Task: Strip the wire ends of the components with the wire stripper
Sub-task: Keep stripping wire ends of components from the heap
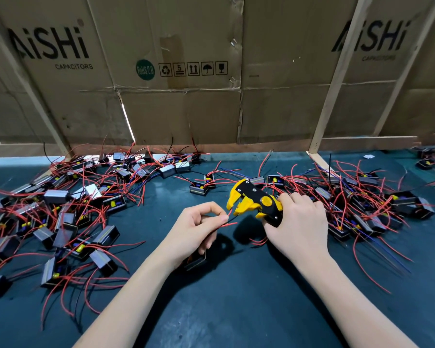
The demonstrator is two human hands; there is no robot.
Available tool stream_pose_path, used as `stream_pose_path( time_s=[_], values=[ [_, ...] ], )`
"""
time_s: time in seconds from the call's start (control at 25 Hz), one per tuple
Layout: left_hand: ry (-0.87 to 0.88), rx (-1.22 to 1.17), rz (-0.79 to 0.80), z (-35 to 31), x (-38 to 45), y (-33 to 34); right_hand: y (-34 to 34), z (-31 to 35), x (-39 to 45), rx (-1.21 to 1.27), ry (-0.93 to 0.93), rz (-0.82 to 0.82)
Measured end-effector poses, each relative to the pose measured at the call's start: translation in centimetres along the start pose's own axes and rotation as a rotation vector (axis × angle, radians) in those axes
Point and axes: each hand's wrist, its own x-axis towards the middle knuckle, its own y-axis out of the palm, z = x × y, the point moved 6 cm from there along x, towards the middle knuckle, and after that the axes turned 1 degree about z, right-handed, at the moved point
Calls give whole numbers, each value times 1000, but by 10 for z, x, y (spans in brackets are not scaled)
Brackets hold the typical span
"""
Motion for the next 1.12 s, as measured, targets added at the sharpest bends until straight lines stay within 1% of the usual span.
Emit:
stream_pose_path(
  time_s=[0.16,0.32,0.6,0.72,0.88,1.04,1.12],
  values=[
    [-3,25,-5,-2,-1,1,-5,2,0,29,-30,-47],
    [-7,22,-2,-4,-1,2,-8,2,3,-3,-60,-47],
    [-23,22,15,-4,-2,2,-5,-2,6,-35,-78,37],
    [-25,8,27,-2,-1,1,1,-6,6,-69,-16,98],
    [18,-41,51,-3,-2,1,3,-8,6,-63,-41,51],
    [29,-58,27,-3,-1,-4,2,-21,6,-65,21,14],
    [21,-49,3,-1,0,-5,3,-18,5,-56,16,16]
  ],
)
